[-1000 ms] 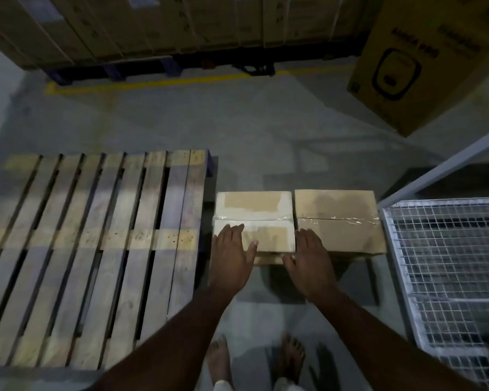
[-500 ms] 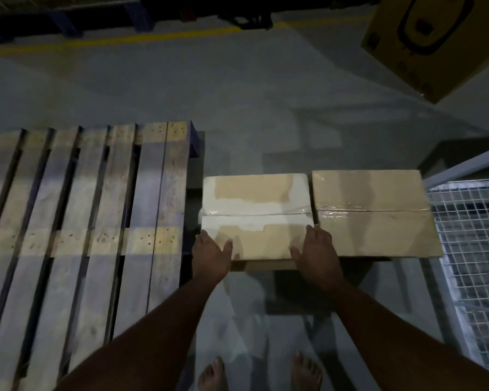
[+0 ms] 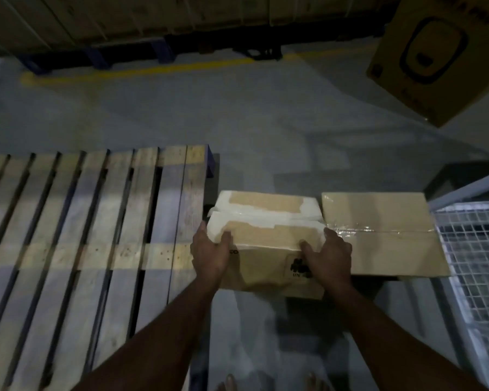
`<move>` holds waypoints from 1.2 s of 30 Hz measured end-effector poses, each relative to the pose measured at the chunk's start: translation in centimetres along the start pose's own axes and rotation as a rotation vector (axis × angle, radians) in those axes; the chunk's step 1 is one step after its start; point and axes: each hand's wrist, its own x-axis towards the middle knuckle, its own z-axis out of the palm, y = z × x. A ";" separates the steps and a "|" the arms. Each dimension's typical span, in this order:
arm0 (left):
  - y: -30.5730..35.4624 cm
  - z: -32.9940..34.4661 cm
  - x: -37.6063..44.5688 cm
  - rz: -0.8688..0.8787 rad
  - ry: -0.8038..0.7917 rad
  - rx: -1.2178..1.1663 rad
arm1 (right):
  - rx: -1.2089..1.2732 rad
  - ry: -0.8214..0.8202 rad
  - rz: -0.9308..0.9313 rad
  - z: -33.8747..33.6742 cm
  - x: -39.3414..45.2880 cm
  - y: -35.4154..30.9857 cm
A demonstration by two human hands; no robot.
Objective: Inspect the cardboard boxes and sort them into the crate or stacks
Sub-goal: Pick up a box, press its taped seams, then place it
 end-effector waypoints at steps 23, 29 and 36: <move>32.4 -26.3 -34.1 0.708 0.209 -0.357 | 0.655 0.560 -0.324 -43.9 -29.7 -17.4; 32.2 -28.3 -40.9 0.842 0.082 -0.402 | 0.705 0.749 -0.288 -46.1 -38.9 -14.2; 30.1 -27.7 -48.8 0.988 -0.187 -0.365 | 0.690 1.009 -0.152 -46.8 -49.9 -8.0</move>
